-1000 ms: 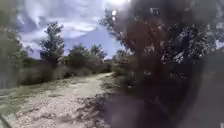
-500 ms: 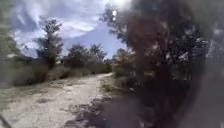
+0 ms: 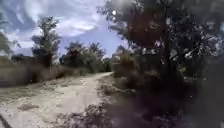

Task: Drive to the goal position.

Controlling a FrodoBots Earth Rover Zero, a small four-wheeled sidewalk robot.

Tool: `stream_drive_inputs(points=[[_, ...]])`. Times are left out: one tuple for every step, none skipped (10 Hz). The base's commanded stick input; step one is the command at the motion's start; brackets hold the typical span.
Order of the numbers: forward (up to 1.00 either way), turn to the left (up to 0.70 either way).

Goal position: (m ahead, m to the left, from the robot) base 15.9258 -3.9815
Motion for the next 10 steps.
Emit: stream_drive_inputs(points=[[0.7,0.0],[0.7,0.0],[0.7,0.0],[0.7,0.0],[0.7,0.0],[0.7,0.0],[0.7,0.0],[0.7,0.0],[0.7,0.13],[0.7,0.35]])
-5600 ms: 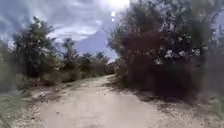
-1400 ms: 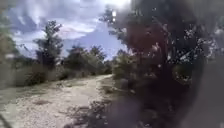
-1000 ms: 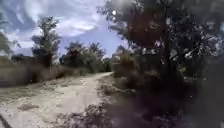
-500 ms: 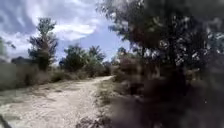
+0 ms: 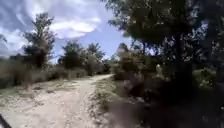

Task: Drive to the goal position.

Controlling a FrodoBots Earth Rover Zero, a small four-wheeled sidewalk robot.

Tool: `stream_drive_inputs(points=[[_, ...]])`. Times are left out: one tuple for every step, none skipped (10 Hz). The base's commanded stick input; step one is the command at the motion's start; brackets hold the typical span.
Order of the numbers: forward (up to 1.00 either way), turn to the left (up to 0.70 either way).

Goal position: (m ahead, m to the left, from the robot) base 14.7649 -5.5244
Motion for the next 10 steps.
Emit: stream_drive_inputs(points=[[0.7,0.35],[0.7,0.35],[0.7,0.0],[0.7,0.0],[0.7,0.0],[0.7,0.0],[0.7,0.0],[0.7,0.04],[0.7,0.26],[0.7,0.35]])
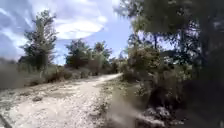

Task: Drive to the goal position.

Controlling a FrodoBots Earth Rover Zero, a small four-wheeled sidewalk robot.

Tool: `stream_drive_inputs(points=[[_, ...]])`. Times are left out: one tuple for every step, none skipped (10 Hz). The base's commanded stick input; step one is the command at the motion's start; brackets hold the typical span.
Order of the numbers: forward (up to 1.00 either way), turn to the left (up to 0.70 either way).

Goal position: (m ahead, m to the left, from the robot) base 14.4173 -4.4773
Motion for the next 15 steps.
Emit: stream_drive_inputs(points=[[0.7,0.35],[0.7,0.35],[0.7,0.0],[0.7,0.0],[0.7,0.0],[0.7,0.0],[0.7,0.0],[0.7,0.05],[0.7,0.35],[0.7,0.35],[0.7,0.35],[0.7,0.35],[0.7,0.05],[0.7,0.0],[0.7,0.0]])
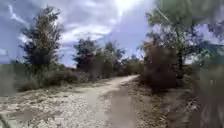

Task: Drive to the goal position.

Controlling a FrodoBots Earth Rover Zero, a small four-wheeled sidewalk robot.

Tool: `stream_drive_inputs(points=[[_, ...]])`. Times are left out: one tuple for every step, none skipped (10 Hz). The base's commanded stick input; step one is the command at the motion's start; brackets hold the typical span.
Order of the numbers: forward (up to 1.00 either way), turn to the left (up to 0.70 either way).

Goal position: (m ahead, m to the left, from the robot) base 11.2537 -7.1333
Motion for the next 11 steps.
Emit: stream_drive_inputs(points=[[0.7,0.0],[0.7,0.0],[0.7,0.0],[0.7,0.0],[0.7,0.0],[0.7,0.0],[0.7,0.0],[0.7,0.0],[0.7,0.0],[0.7,0.0],[0.7,0.0]])
